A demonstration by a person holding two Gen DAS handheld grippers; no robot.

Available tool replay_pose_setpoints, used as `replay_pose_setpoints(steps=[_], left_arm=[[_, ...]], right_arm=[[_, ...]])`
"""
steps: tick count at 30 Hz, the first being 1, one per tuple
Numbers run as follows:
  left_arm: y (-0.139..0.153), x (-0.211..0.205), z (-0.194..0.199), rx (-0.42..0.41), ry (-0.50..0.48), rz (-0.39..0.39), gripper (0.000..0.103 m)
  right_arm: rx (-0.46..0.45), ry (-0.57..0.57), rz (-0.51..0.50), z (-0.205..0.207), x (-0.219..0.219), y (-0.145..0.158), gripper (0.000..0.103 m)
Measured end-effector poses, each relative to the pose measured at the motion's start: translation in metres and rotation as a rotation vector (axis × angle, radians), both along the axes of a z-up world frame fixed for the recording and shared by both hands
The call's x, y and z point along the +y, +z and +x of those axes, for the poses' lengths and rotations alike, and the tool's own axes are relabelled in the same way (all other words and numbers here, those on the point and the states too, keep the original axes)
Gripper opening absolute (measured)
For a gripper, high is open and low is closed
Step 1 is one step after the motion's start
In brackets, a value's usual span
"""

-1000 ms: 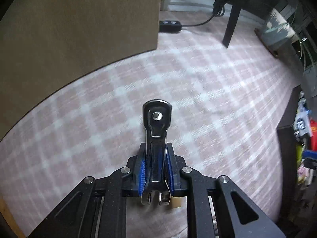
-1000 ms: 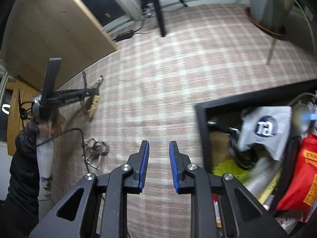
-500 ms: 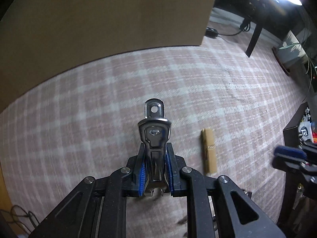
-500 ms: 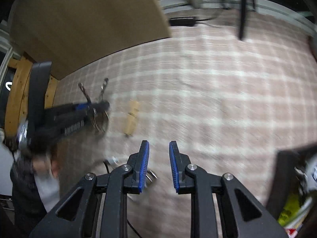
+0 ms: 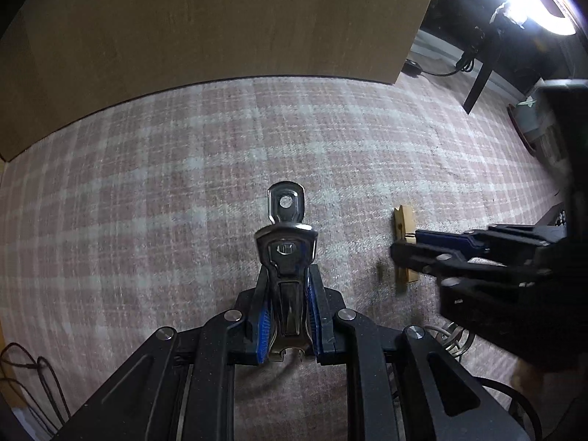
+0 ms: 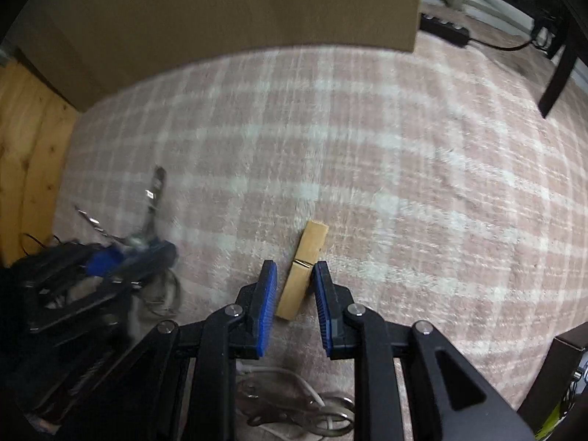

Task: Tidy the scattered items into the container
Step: 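Grasp the wooden clothespin with the right gripper while the left gripper holds the metal clip, then carry the metal clip and clothespin in both grippers over the tray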

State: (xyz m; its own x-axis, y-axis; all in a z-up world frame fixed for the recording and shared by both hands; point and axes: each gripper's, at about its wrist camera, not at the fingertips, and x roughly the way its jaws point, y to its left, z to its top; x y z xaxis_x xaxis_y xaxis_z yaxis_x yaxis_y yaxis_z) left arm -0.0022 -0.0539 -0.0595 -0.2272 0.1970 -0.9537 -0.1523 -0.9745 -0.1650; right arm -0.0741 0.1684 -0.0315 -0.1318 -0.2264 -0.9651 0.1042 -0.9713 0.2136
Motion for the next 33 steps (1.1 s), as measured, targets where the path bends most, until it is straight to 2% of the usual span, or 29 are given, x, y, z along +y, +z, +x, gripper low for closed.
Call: replay_pose_setpoints(steps=[2, 3, 5, 9, 14, 18, 20, 22, 27, 29, 33], left_arm=[[0.007, -0.034, 0.014, 0.001, 0.008, 0.006, 0.016], [0.025, -0.029, 0.012, 0.001, 0.006, 0.005, 0.016], [0.025, -0.034, 0.027, 0.007, 0.001, 0.0, 0.016], [0.012, 0.043, 0.022, 0.031, -0.031, -0.017, 0.016], [0.043, 0.064, 0.053, 0.086, -0.112, -0.022, 0.016], [0.072, 0.097, 0.084, 0.129, -0.208, -0.008, 0.016], [0.084, 0.145, 0.079, 0.148, -0.268, -0.006, 0.016], [0.109, 0.175, 0.074, 0.158, -0.325, 0.008, 0.016], [0.13, 0.279, 0.076, 0.16, -0.454, 0.058, 0.016], [0.159, 0.313, 0.088, 0.163, -0.508, 0.078, 0.016], [0.177, 0.377, 0.124, 0.138, -0.604, 0.109, 0.016]], right_arm=[[0.01, 0.017, 0.035, 0.002, -0.005, 0.0, 0.015], [0.002, 0.018, 0.03, 0.004, -0.005, -0.001, 0.014], [-0.006, -0.004, 0.0, 0.009, 0.002, 0.002, 0.014], [0.029, -0.039, -0.033, 0.031, 0.032, 0.025, 0.014], [0.107, -0.087, -0.059, 0.08, 0.072, 0.074, 0.014], [0.162, -0.167, -0.08, 0.129, 0.123, 0.11, 0.014], [0.188, -0.202, -0.081, 0.148, 0.147, 0.124, 0.014], [0.211, -0.244, -0.085, 0.172, 0.181, 0.139, 0.014], [0.244, -0.32, -0.04, 0.208, 0.264, 0.165, 0.014], [0.245, -0.345, -0.024, 0.219, 0.298, 0.164, 0.014], [0.226, -0.397, 0.027, 0.25, 0.36, 0.16, 0.014]])
